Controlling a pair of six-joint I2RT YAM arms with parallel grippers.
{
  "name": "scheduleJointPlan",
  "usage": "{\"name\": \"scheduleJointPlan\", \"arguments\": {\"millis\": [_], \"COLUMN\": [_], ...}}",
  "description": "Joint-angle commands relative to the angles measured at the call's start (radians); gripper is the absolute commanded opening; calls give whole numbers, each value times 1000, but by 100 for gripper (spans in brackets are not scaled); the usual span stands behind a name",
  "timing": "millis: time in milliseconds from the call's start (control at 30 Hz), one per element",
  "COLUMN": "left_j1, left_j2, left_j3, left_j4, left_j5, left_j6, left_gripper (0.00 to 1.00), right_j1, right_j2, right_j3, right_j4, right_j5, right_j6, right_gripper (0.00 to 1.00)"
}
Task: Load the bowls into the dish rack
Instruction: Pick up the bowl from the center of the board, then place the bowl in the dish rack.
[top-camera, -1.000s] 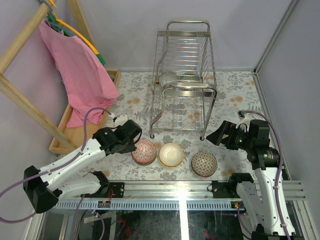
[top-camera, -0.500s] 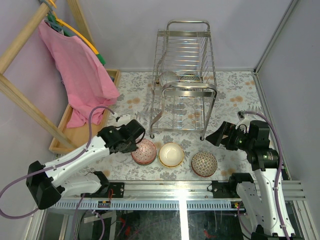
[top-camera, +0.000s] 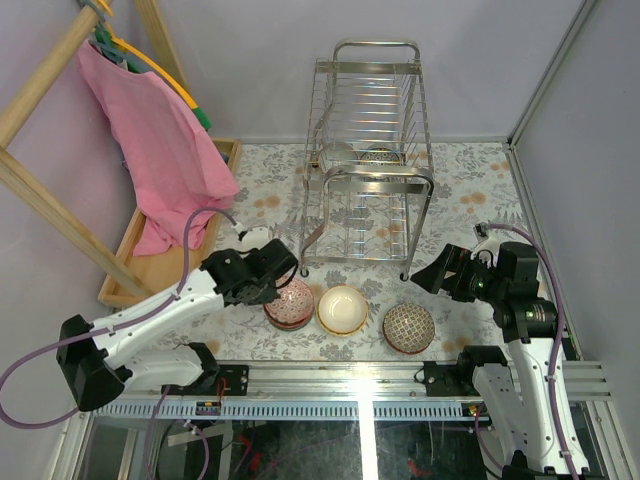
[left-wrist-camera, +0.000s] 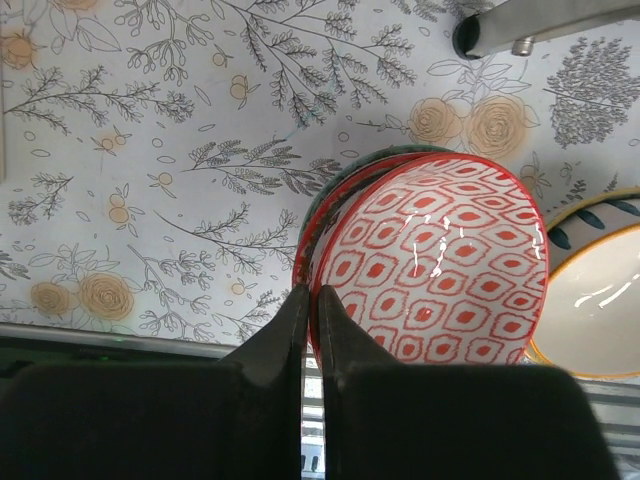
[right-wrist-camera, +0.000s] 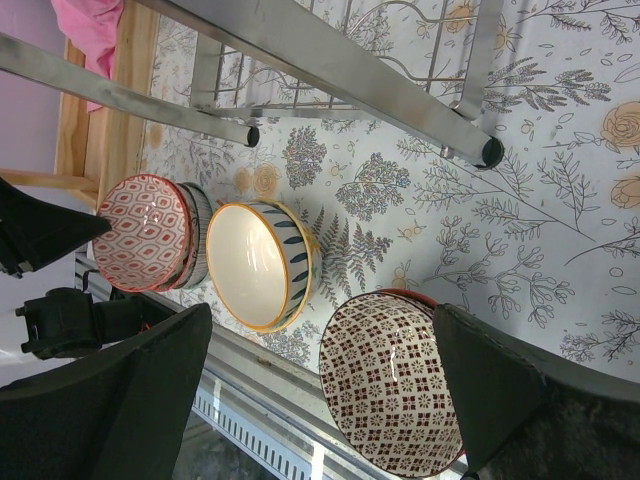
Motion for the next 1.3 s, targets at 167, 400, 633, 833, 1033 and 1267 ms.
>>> {"name": "scheduleJointPlan", "arguments": {"millis": [167,400,633,833,1033,1267], "left_j1": [-45,-44,93,278,397,531], "left_j2": [-10,-30,-65,-45,-32,62], "left_j3": [153,200,232,237,161,65], "left_j4": [-55,-133,-78,56,315,652], "left_j5": [-105,-266,-283,-226,-168,-38], "left_j6": [20,-32,63,228,383,481], "left_gripper": [0,0,0,0,0,0], "right_j1": [-1,-1,-1,0,0,-1], "right_j2": [-5,5,23,42,59,95], "right_j3": [1,12,43,87,128,194], "right_j4": [14,5,-8,-23,-42,-62], "right_j5": [-47,-45,-39,-38,-35,-19], "right_j6": [4,3,4,13,15,27], "right_gripper": [99,99,100,100,100,99]}}
